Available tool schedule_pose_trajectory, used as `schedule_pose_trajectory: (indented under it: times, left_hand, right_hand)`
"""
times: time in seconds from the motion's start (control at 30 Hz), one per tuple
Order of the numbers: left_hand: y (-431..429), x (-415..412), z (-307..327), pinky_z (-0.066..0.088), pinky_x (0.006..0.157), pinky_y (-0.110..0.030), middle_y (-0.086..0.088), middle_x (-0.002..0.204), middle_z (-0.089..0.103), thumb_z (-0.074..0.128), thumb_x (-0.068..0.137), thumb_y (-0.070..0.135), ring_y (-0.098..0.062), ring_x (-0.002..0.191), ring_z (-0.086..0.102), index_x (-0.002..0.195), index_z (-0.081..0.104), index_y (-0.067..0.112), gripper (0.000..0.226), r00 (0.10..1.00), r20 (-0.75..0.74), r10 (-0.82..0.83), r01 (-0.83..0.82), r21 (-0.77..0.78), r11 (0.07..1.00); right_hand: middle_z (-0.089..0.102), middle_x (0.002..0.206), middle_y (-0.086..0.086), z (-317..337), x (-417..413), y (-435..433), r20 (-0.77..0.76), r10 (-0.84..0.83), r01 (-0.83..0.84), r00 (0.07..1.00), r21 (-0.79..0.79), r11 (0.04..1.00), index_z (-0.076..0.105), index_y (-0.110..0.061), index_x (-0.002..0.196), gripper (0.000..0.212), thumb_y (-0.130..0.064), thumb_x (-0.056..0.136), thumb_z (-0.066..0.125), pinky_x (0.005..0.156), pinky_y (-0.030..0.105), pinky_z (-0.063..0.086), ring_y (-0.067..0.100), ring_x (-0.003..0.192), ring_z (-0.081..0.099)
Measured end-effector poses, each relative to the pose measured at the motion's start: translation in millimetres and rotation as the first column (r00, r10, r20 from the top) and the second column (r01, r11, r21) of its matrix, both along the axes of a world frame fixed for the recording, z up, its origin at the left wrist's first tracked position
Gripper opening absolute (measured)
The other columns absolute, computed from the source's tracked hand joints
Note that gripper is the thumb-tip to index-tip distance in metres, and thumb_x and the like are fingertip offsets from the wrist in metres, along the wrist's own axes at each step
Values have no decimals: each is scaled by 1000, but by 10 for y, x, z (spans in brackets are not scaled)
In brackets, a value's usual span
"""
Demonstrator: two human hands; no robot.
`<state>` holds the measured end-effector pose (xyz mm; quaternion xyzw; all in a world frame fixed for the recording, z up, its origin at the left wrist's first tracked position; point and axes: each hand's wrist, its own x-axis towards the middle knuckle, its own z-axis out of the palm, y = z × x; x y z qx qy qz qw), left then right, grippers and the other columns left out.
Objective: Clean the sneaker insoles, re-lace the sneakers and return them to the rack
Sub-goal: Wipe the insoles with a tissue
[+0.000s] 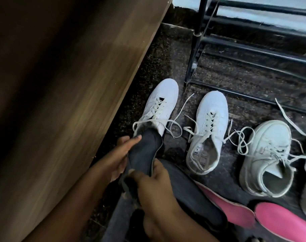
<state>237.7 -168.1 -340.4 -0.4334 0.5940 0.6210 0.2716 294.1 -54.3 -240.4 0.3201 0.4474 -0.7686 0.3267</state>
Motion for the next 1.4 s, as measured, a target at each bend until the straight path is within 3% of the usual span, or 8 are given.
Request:
schedule_pose_trajectory:
  times: [0.17,0.23,0.33,0.43,0.53,1.13,1.3,1.4]
  left_hand:
    - [-261,-365,-199,42,64,-27,-9,105,53,64,86,31,-21,76,54,122,48,21,40,874,-203,-442,314,-458,832]
    - [-373,-624,-263,45,69,-33,-11,103,52,70,76,30,-32,82,55,102,57,23,30,529,-253,-810,395,-772,499]
    - [-194,-901,-230,47,72,-40,-10,110,50,73,71,23,-30,96,53,103,56,13,38,14,154,-988,326,-935,-141]
    - [117,-992,-214,44,73,-41,-9,121,43,70,72,19,-28,103,52,116,44,12,51,-153,426,-892,296,-841,-453]
    - [272,-982,-232,44,68,-41,-13,125,41,54,82,3,-32,96,57,120,41,7,40,-99,441,-892,333,-830,-447]
    - [67,-906,-289,47,66,-39,-14,98,59,56,81,6,-35,83,59,104,53,8,24,179,127,-976,402,-915,-45]
    - [-146,-794,-452,53,74,-42,-10,101,64,69,79,15,-30,84,62,104,56,14,28,432,-60,-900,399,-882,251]
    - [-218,-720,-435,53,71,-44,-11,100,62,69,78,20,-32,84,61,104,56,14,30,414,-19,-910,354,-918,180]
  right_hand:
    - [63,64,9,-26,-122,-12,87,-49,61,995,-137,989,56,-10,101,31,10,90,35,33,12,31,13,32,48]
    - [65,79,17,-47,-173,-68,160,-107,124,981,-96,988,55,-9,95,30,12,89,35,34,13,31,15,42,49]
    - [67,102,24,-127,-149,-205,197,-169,181,966,-44,982,57,-11,100,35,13,87,35,39,17,36,21,60,53]
    - [66,116,14,-313,-24,-355,172,-213,220,962,-23,975,56,-19,126,52,11,88,38,66,29,53,27,88,61]
    - [65,122,7,-406,40,-397,141,-238,237,961,19,971,49,-25,136,59,11,90,40,98,43,48,32,112,59]
    - [61,126,0,-645,-40,-327,9,-251,250,968,52,967,44,-27,138,61,11,91,40,100,37,48,19,112,61]
    - [62,111,-19,-472,656,-444,-139,181,-114,974,393,912,39,-51,122,59,-32,67,47,93,27,49,-5,100,59]
    - [68,83,-9,-607,869,-406,-149,355,-264,923,426,865,43,-45,103,35,-40,68,42,70,31,52,8,71,63]
